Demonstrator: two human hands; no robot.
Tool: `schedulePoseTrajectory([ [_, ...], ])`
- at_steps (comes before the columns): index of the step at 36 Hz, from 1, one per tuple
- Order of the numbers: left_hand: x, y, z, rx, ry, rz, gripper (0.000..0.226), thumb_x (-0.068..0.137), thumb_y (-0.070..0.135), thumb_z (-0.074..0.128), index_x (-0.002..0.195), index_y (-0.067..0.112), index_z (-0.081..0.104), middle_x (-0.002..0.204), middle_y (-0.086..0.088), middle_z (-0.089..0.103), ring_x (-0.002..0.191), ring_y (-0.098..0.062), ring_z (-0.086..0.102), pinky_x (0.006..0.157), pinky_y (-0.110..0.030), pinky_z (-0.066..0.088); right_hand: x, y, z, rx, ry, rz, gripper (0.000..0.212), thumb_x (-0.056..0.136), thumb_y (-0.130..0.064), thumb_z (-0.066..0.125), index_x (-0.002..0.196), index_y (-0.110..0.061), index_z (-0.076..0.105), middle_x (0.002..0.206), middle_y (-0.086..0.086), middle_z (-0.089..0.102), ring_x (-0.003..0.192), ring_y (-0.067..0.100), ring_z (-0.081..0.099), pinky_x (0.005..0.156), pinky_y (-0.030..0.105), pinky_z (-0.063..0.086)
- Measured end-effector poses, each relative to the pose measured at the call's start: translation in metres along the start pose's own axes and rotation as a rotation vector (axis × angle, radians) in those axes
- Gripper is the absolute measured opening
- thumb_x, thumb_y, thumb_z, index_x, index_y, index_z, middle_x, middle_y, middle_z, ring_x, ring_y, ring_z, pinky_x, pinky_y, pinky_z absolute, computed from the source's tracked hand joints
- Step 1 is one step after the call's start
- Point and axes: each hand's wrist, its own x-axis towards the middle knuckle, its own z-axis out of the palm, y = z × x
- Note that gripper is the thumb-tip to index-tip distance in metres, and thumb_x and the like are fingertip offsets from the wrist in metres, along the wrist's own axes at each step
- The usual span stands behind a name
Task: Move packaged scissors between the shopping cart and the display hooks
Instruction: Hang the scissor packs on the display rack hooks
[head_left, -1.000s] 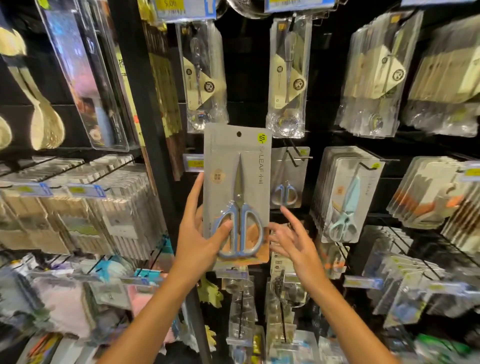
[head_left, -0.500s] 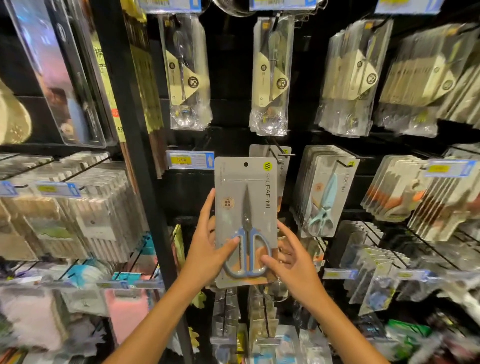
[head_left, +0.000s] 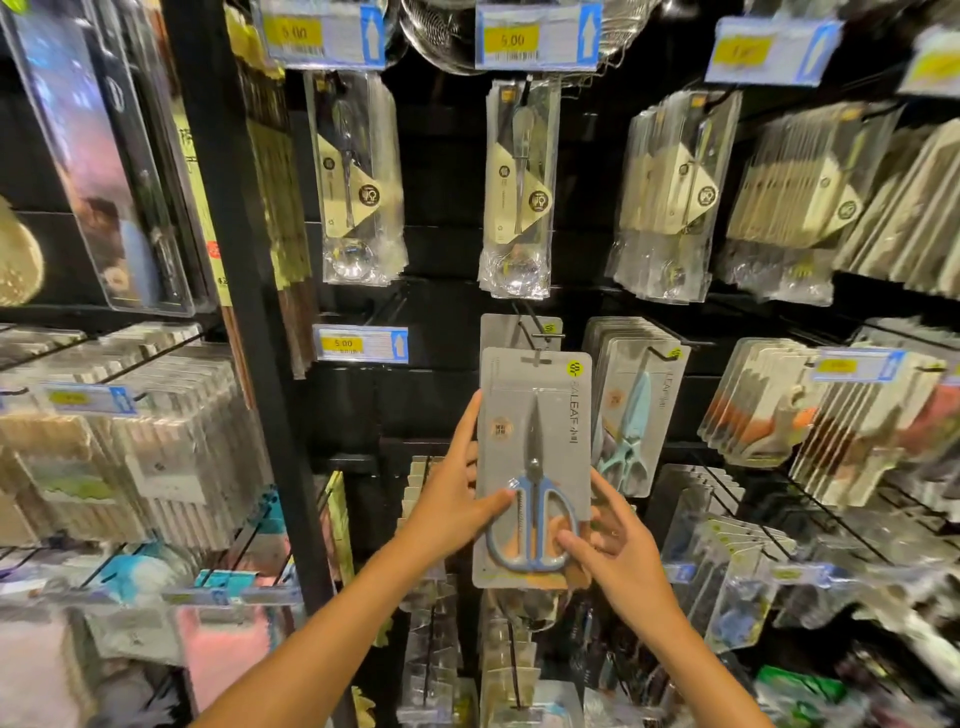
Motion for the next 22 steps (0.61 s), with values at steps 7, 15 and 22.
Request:
schedulePoseTrajectory([
  [7, 0.016, 0.001, 0.002, 0.002, 0.012, 0.011, 0.114, 0.079, 0.037, 0.085, 0.156, 0.054, 0.003, 0.157, 0.008, 0.043, 0.139, -0.013, 0.05, 0.107, -0.038, 0.052, 0.01, -0.004, -0.008, -0.004, 0.015, -0.043, 0.079, 0.089, -0.012, 0.074, 0.154, -0.03, 0.033, 0.122, -0.005, 0.072, 0.102, 0.015, 0.073, 0.092, 0.039, 0.059],
  [15, 0.024, -0.005, 0.004, -0.014, 0.015, -0.061, 0.115, 0.082, 0.018, 0.084, 0.157, 0.051, 0.004, 0.15, 0.005, 0.05, 0.132, -0.016, 0.057, 0.097, -0.028, 0.055, 0.016, -0.002, -0.011, -0.034, -0.001, -0.088, 0.081, 0.09, -0.012, 0.074, 0.154, -0.035, 0.031, 0.121, -0.002, 0.071, 0.1, 0.01, 0.072, 0.084, 0.027, 0.06],
  [22, 0.034, -0.008, 0.003, -0.028, -0.007, -0.094, 0.114, 0.084, 0.02, 0.082, 0.157, 0.051, 0.001, 0.154, 0.002, 0.047, 0.135, -0.017, 0.054, 0.1, -0.03, 0.053, 0.034, 0.009, -0.01, -0.094, -0.068, -0.081, 0.085, 0.09, -0.02, 0.074, 0.155, -0.042, 0.023, 0.118, -0.01, 0.071, 0.099, 0.009, 0.072, 0.086, 0.033, 0.06],
])
